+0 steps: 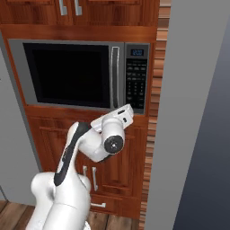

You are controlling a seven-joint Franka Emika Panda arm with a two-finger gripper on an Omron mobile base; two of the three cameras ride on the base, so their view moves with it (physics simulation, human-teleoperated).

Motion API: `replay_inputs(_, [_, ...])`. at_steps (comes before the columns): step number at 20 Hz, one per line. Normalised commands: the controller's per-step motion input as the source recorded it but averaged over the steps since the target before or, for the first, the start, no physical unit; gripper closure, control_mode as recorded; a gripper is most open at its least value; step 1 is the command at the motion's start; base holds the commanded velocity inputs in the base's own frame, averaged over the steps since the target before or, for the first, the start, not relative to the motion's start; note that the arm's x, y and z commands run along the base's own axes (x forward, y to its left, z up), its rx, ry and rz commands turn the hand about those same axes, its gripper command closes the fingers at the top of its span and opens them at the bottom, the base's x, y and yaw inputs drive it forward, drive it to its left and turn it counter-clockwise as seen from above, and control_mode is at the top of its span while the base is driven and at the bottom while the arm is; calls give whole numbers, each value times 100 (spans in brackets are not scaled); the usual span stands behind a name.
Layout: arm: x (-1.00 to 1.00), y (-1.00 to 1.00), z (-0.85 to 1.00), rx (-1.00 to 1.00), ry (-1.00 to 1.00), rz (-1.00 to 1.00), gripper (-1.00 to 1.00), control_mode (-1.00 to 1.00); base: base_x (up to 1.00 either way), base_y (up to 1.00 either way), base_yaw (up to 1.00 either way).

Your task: Remove the apple from the bowl and place it on the small plate. Then place the bowl with only the fish in the microwave, close the door, and press the start button to microwave the fish.

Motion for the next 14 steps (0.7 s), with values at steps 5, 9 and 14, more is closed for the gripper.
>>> replay_inputs(5, [56, 6, -4, 0, 0, 15, -100, -100, 0, 0, 0])
replay_inputs(9, [36, -13, -16, 0, 0, 12, -100, -100, 0, 0, 0])
replay_inputs(14, [20, -25, -21, 0, 0, 6, -100, -100, 0, 0, 0])
